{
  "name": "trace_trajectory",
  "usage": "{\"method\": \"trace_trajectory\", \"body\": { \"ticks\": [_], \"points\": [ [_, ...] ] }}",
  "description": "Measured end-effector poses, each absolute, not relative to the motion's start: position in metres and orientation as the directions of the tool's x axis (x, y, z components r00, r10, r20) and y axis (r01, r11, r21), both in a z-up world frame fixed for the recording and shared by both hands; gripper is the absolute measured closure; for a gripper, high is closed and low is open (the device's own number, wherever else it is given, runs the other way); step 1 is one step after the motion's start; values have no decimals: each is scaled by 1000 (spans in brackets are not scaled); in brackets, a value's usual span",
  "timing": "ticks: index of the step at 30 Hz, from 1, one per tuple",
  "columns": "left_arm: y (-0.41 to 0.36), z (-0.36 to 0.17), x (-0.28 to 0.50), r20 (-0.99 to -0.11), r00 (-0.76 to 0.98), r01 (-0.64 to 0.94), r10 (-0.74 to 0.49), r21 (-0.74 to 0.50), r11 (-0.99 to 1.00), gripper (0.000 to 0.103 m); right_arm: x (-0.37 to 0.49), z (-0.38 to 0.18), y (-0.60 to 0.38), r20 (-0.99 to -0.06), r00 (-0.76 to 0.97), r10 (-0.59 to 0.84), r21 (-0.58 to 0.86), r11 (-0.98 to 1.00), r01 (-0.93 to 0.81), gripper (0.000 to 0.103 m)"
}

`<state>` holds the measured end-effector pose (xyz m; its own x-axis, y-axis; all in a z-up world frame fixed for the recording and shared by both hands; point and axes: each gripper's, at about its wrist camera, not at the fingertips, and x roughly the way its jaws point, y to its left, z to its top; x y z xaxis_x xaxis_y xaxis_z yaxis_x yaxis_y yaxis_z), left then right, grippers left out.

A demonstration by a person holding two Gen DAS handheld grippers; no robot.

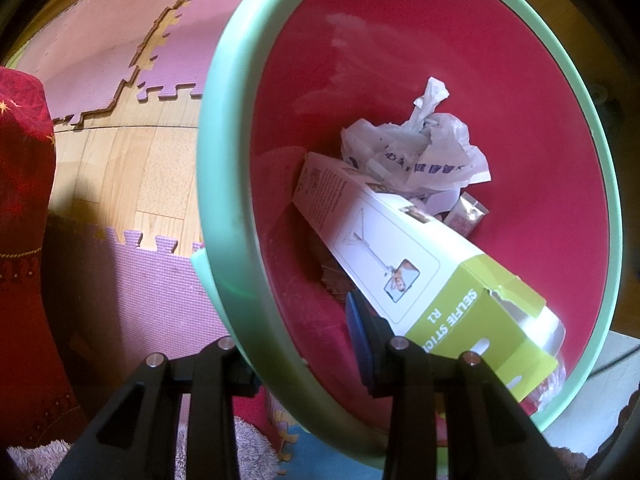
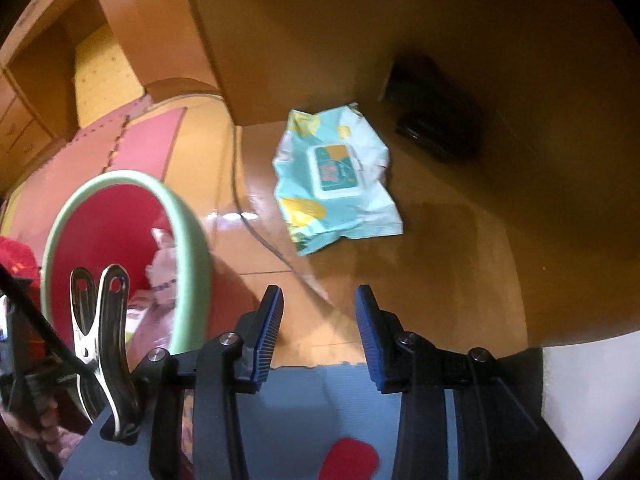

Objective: Collect trash
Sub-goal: 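Move the right tool back to the shelf toward the blue wet-wipes pack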

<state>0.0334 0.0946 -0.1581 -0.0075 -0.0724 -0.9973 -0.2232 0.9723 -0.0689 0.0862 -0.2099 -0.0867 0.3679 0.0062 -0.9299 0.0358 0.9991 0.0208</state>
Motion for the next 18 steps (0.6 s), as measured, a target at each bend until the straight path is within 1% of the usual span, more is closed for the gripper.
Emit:
{"method": "trace_trajectory", "body": {
  "ticks": [7,8,12,15,18],
  "points": [
    [94,-158,34,-997,-8,-222,-72,-69,973,66,108,-115,-219,-950,306,-61,-42,997,70,63],
    [95,-158,34,-997,-8,-222,-73,-69,972,66,112,-119,-220,-953,296,-66,-45,996,77,62],
    [93,-160,33,-997,-11,-220,-72,-68,973,66,131,-129,-222,-964,261,-53,-37,997,67,52],
    [93,-160,33,-997,-11,-218,-72,-68,974,66,147,-136,-226,-966,246,-82,-74,996,42,52],
    [93,-161,33,-997,-10,-219,-71,-67,973,66,158,-142,-234,-967,242,-84,-76,996,40,51]
  ]
}}
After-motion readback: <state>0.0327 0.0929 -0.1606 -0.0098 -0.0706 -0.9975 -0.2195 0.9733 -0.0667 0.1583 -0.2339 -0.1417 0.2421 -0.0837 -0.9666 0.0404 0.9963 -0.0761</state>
